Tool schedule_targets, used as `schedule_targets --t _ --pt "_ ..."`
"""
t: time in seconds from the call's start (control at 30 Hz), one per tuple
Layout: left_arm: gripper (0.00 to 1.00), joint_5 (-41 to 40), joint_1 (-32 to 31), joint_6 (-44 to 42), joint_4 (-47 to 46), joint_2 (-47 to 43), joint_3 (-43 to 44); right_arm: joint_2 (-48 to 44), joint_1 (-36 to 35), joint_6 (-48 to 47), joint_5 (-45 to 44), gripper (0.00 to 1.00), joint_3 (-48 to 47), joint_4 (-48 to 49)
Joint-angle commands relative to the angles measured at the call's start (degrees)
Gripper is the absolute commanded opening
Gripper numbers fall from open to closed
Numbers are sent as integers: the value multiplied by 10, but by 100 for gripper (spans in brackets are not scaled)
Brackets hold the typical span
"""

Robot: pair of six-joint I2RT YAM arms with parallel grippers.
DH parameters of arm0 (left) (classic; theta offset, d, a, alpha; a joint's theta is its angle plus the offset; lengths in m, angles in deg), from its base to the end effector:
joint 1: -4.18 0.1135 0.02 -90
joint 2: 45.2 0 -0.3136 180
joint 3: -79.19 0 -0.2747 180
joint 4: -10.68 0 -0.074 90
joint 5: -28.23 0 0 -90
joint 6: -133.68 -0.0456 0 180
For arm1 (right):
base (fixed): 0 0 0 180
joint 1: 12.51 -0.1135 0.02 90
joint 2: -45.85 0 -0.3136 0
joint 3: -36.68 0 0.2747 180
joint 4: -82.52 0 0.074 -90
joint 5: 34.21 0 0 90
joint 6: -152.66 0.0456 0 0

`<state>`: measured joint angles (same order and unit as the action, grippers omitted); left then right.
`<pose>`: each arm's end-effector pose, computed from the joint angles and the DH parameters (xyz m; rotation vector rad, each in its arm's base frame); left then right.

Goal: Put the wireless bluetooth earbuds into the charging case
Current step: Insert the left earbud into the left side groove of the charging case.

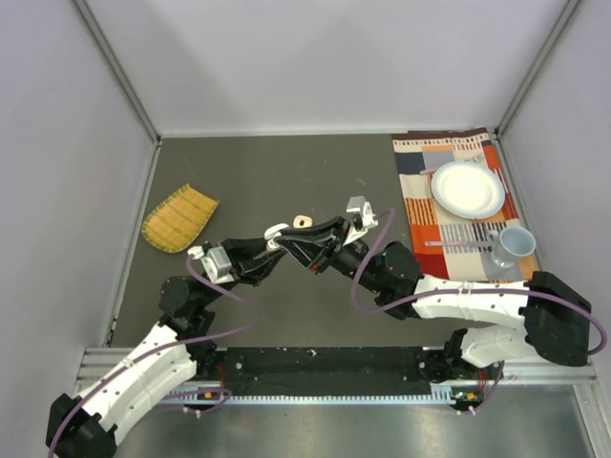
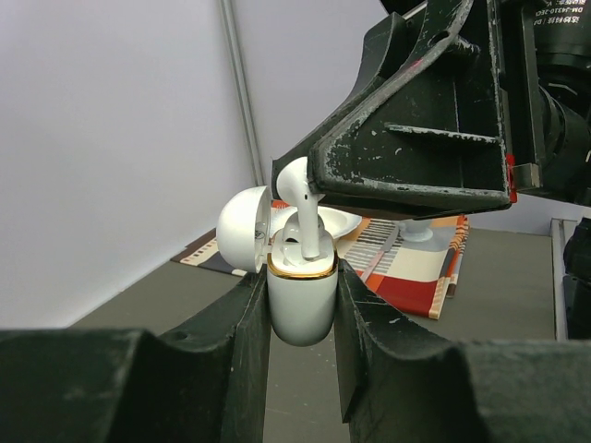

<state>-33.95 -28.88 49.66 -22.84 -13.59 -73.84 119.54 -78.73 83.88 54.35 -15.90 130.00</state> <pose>0.0947 -0.0870 0.3109 0.6931 0.9437 -0.8631 0.1201 0.2698 0.3687 -0.4414 1.1298 1.3400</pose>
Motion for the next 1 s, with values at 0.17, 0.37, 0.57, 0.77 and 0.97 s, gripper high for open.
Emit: schedule_targets --t 0.17,0.37,0.57,0.77,0.97 --pt "0 4 -3 -3 -24 -7 2 8 -6 6 -9 0 -23 16" --pt "0 4 -3 -2 -21 -9 4 14 -7 8 -12 0 -23 16" --pt "0 -2 -3 -1 -21 -10 3 16 -8 8 -2 0 -24 5" --pt "0 -14 -3 -2 -21 -16 4 15 -9 6 1 0 -18 -2" --pt "0 -24 -3 -4 -25 -18 3 14 -19 -21 -1 0 -33 -53"
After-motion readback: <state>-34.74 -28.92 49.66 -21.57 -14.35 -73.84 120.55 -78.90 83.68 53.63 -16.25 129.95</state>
